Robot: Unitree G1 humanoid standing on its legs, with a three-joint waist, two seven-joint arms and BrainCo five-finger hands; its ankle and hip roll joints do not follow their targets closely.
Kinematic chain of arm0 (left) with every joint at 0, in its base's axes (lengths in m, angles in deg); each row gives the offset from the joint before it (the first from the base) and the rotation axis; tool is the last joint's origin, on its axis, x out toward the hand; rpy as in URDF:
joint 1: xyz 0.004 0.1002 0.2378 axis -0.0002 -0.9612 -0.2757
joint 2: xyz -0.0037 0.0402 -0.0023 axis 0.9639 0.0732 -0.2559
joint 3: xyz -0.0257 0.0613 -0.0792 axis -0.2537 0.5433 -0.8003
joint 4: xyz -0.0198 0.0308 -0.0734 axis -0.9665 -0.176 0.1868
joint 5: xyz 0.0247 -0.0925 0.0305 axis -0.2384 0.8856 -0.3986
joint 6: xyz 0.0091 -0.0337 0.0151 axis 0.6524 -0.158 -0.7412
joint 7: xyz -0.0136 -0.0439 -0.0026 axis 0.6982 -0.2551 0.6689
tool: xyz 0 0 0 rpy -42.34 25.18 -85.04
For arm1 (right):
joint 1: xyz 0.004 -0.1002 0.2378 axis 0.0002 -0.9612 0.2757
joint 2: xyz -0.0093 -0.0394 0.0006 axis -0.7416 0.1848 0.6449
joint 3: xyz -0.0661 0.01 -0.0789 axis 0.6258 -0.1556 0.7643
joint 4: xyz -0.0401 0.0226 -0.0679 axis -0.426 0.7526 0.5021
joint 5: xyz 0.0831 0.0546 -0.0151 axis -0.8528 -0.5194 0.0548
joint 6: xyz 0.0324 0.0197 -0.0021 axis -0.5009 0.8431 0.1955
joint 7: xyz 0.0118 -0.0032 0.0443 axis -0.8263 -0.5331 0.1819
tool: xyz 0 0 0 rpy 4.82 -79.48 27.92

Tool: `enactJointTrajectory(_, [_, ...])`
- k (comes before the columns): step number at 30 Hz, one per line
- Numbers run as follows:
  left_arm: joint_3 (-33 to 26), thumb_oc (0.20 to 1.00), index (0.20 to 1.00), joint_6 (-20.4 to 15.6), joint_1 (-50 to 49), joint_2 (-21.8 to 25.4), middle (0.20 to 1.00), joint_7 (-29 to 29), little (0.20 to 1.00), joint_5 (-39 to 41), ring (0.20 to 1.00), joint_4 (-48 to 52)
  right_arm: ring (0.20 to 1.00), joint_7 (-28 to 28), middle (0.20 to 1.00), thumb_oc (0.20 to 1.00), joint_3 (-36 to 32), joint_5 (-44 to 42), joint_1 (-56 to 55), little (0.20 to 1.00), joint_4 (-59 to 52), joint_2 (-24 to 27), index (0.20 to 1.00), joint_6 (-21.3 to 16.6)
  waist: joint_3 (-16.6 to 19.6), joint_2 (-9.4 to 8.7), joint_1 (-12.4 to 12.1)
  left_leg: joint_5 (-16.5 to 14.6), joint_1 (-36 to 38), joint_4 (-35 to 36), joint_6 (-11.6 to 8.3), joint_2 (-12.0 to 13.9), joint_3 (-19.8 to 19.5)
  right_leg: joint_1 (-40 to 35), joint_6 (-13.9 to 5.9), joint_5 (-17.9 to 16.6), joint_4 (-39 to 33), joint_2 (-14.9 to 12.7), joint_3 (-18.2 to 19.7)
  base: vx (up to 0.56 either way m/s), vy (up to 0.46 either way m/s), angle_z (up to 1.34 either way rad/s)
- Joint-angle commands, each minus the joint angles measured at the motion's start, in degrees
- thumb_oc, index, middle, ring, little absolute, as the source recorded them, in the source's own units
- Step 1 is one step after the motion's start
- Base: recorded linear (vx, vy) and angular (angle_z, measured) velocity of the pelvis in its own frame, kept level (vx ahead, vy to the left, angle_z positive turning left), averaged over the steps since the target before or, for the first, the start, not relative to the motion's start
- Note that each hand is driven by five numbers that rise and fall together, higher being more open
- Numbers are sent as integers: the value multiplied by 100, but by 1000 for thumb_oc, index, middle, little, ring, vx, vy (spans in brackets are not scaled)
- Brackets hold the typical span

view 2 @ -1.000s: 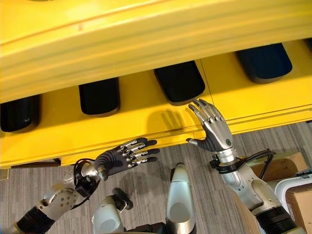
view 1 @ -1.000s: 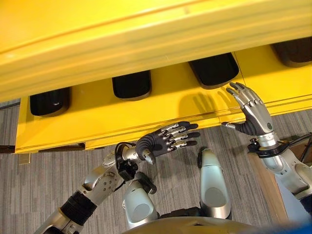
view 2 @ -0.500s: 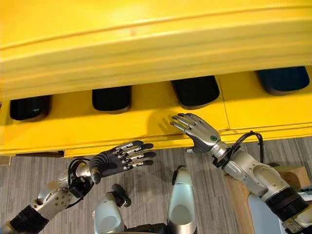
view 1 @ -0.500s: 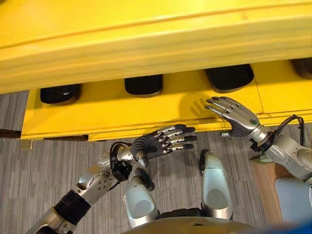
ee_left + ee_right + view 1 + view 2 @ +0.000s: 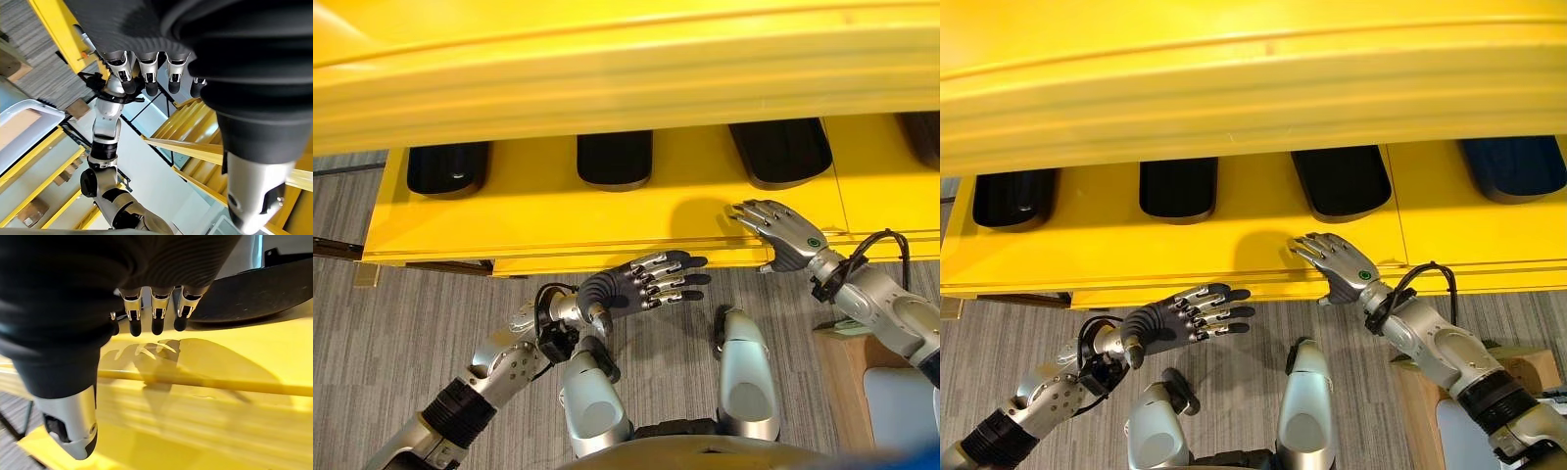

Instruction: Move parts from the plastic box to the shelf.

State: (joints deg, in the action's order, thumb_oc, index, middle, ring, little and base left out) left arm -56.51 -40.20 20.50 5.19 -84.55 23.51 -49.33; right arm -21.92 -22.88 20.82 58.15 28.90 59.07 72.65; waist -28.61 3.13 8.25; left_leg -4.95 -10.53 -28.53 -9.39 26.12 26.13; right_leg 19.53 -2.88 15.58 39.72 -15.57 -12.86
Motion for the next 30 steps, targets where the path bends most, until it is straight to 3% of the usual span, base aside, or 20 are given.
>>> enactJointTrajectory(1, [-101, 1000, 1000, -55, -207, -26, 1000, -279, 1000, -12, 1000, 150, 1000, -65, 1000, 1000, 21, 209, 107, 1000, 78, -287, 1000, 266, 255, -144, 14, 105, -280, -319, 339, 16, 61, -506, -105, 301, 315, -89, -49, 22, -3, 8])
enactJointTrajectory(9, [-92, 1000, 1000, 43, -177, -89, 1000, -275, 1000, -55, 1000, 162, 1000, 102, 1000, 1000, -39, 686, 169, 1000, 513, -453, 1000, 944, 267, -148, -23, 80, -281, -363, 340, 45, 20, -536, -117, 289, 330, -125, -65, 5, -3, 1])
enactJointTrajectory(15, [-211, 1000, 1000, 138, -258, -38, 1000, -330, 1000, -17, 1000, 203, 1000, 523, 1000, 1000, -189, 877, -13, 1000, 416, -308, 1000, 886, 266, -161, -25, 85, -256, -333, 337, 39, 30, -553, -128, 275, 316, -132, -77, 11, 0, 0])
enactJointTrajectory(30, [-178, 1000, 1000, 215, -275, -28, 1000, -384, 1000, -127, 1000, 189, 1000, 829, 1000, 1000, -321, 1101, -144, 1000, 619, -203, 1000, 1033, 255, -229, -56, 27, -263, -406, 350, 42, -4, -516, -118, 311, 427, -140, -100, 10, -10, 2])
